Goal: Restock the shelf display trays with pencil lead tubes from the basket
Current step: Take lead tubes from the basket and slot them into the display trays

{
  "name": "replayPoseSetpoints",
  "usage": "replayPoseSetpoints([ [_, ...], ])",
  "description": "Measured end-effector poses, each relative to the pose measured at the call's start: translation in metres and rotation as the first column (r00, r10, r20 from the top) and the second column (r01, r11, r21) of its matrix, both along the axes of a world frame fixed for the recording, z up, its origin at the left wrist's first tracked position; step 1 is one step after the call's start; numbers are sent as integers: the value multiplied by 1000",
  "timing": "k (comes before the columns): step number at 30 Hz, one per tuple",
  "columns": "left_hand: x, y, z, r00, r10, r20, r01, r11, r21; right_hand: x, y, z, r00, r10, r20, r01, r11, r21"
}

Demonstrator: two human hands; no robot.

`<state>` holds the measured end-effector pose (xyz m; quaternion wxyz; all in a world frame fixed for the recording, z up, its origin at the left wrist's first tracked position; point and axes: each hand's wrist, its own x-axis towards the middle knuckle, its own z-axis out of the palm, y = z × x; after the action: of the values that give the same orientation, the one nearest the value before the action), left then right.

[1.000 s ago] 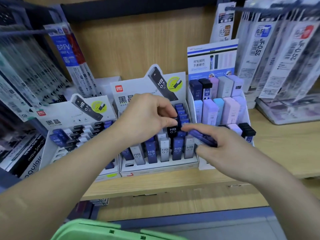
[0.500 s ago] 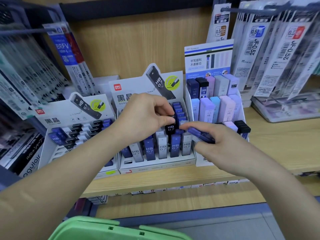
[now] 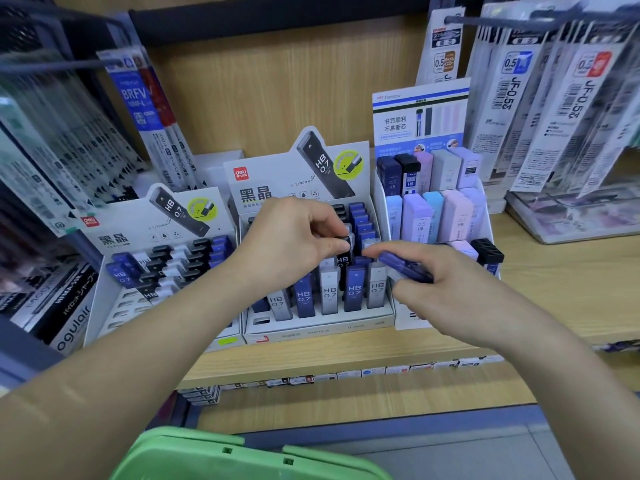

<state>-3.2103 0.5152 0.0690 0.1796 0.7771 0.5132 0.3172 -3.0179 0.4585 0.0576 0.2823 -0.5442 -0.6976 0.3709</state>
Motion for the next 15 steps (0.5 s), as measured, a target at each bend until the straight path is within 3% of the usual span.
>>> replayPoseSetpoints([
  [5, 4, 2, 6, 963, -66, -263, 83, 995, 53, 0, 0, 0, 1000, 5, -24, -5, 1000, -15],
  [9, -2, 1, 7, 926, -96, -366, 116, 993, 32, -1, -1, -2, 997, 6, -82, -10, 998, -54],
  [12, -7, -4, 6, 955, -69, -288, 72, 997, -1, -2, -2, -3, 960, -49, -277, 5, 988, -157],
  [15, -10, -16, 7, 1000, 3, -10, -4, 1000, -15, 0, -5, -2, 833, -108, -542, -57, 958, -280],
])
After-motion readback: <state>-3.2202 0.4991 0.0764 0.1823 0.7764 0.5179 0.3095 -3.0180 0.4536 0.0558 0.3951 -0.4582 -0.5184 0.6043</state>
